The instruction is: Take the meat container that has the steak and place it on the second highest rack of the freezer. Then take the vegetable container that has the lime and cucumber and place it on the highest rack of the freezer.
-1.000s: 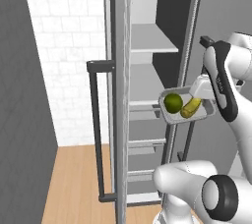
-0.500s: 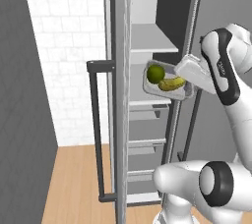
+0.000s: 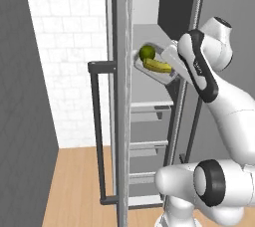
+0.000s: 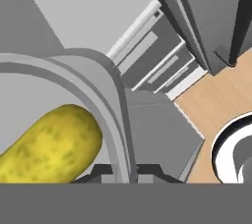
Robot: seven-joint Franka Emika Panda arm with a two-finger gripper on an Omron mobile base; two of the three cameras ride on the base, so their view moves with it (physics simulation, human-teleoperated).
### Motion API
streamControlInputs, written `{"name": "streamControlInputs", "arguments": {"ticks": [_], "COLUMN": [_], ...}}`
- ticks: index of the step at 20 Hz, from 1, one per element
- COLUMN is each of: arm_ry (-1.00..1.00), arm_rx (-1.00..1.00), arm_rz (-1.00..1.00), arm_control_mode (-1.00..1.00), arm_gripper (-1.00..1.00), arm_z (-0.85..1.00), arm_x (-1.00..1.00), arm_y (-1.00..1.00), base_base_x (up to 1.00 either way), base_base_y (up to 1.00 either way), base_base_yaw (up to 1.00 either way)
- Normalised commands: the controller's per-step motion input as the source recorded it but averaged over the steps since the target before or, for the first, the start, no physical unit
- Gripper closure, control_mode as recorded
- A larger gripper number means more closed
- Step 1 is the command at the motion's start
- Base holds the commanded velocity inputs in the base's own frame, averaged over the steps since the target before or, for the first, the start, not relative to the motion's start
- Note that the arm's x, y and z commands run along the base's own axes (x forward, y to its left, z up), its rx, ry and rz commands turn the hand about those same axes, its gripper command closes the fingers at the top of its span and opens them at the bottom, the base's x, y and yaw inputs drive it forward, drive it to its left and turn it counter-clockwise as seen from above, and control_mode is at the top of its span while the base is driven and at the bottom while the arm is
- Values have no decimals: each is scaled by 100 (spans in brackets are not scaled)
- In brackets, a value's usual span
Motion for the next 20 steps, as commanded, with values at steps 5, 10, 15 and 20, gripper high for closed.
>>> {"name": "streamControlInputs", "arguments": {"ticks": [5, 10, 15, 20], "arm_ry": [2, 8, 8, 2], "arm_rx": [23, 17, 6, 5], "arm_rz": [-66, -47, -11, 2], "arm_control_mode": [-100, -100, -100, -100], "arm_gripper": [100, 100, 100, 100], "arm_z": [18, 38, 38, 40], "arm_x": [28, 36, 51, 79], "arm_y": [20, 1, 7, 8], "base_base_x": [0, 0, 0, 0], "base_base_y": [0, 0, 0, 0], "base_base_yaw": [0, 0, 0, 0]}}
